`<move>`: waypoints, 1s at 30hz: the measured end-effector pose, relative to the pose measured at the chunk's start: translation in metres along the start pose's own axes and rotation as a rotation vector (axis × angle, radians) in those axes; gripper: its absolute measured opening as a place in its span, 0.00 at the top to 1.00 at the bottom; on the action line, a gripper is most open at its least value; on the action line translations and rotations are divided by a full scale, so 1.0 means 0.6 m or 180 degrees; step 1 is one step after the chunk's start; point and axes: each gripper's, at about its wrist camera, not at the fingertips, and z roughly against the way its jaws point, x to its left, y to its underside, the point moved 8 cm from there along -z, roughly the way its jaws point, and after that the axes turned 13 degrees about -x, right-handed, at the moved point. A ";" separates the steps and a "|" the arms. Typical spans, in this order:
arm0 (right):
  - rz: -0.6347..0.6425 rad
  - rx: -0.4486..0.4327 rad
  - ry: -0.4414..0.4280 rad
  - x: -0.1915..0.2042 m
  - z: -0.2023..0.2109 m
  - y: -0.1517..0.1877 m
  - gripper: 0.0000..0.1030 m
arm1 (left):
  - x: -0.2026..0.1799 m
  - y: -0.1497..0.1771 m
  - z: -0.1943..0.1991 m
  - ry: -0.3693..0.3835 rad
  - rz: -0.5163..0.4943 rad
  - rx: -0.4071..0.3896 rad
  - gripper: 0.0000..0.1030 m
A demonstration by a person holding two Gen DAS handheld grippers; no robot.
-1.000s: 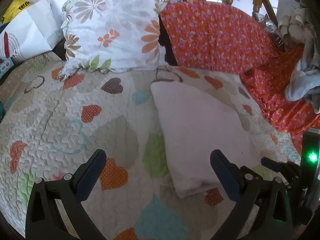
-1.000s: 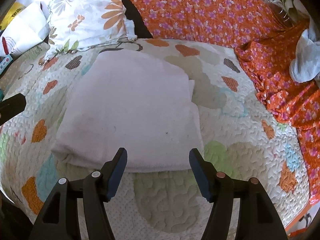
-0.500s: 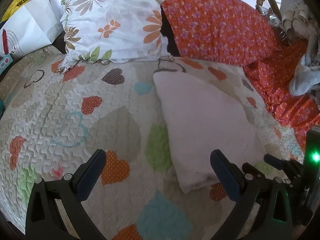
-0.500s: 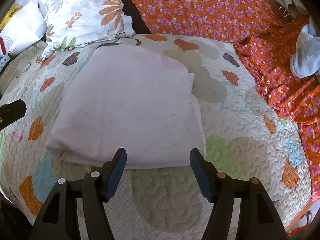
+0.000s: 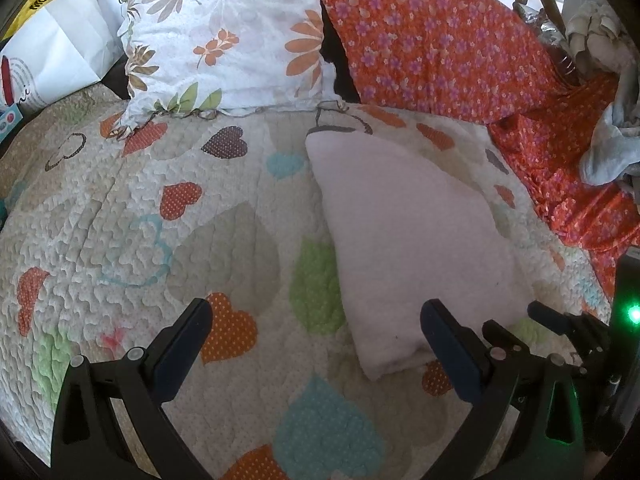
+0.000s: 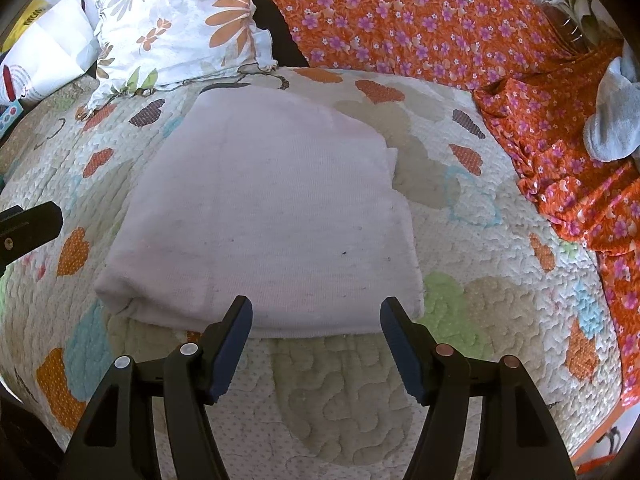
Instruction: Fold small clothes
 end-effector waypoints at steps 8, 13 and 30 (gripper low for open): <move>-0.0019 -0.0002 -0.0010 0.004 0.000 0.000 0.30 | -0.003 0.003 -0.001 -0.0008 -0.0035 0.0004 0.00; -0.0018 -0.0002 -0.0015 0.003 -0.001 0.000 0.29 | -0.004 0.005 -0.003 -0.0001 -0.0019 0.0032 0.00; -0.0060 -0.0018 -0.0063 0.027 -0.004 -0.004 0.28 | 0.002 0.016 -0.014 0.0020 0.0000 0.0161 0.00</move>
